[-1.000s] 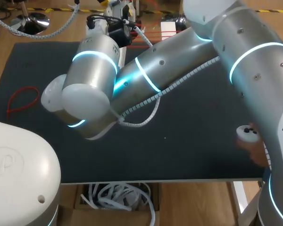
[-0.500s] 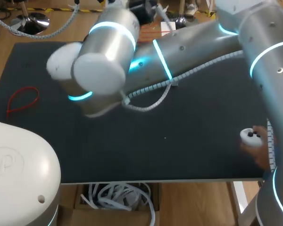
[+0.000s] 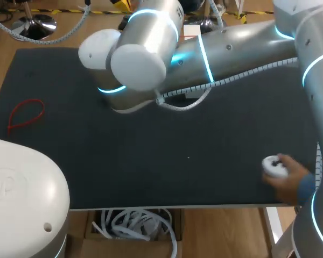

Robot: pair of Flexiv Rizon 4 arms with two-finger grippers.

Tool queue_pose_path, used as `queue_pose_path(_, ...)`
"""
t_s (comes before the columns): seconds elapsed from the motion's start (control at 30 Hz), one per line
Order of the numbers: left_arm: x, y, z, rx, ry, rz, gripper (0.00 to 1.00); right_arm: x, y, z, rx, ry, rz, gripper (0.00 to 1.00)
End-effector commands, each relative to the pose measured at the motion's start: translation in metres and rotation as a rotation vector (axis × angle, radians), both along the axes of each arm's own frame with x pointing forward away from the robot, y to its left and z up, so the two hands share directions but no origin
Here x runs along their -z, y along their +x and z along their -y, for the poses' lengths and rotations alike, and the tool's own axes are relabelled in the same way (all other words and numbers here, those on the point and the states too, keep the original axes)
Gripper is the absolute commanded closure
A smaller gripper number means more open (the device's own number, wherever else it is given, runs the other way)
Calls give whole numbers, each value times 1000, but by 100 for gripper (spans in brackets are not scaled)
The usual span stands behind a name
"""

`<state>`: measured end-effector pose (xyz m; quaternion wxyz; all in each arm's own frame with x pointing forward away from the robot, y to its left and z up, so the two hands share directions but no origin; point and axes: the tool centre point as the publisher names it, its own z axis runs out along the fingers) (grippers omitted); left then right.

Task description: Grab the tape and strap the tape.

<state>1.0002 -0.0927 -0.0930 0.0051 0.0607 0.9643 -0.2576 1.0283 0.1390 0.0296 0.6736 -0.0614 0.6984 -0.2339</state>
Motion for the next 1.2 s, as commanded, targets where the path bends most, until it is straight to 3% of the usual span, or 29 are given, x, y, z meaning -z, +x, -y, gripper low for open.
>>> queue_pose_path(0.03,19,-8,-37,-30,34,-27,100,-1,0,-2,4,-2,-2,0)
queue_pose_path(0.27,60,-32,-135,-213,168,-78,100,-1,0,-2,4,-2,-2,0)
queue_pose_path(0.53,90,-56,-207,-287,292,-201,100,-1,0,-2,4,-2,-2,0)
queue_pose_path(0.7,111,-70,-235,-366,327,-250,100,-1,0,-2,4,-2,-2,0)
queue_pose_path(0.83,137,-74,-254,-334,386,-352,100,-1,0,-2,4,-2,-2,0)
queue_pose_path(1.0,172,-75,-272,-327,392,-448,100,-1,0,-2,4,-2,-2,0)
queue_pose_path(1.2,177,-75,-275,-367,367,-440,100,-1,0,-2,4,-2,-2,0)
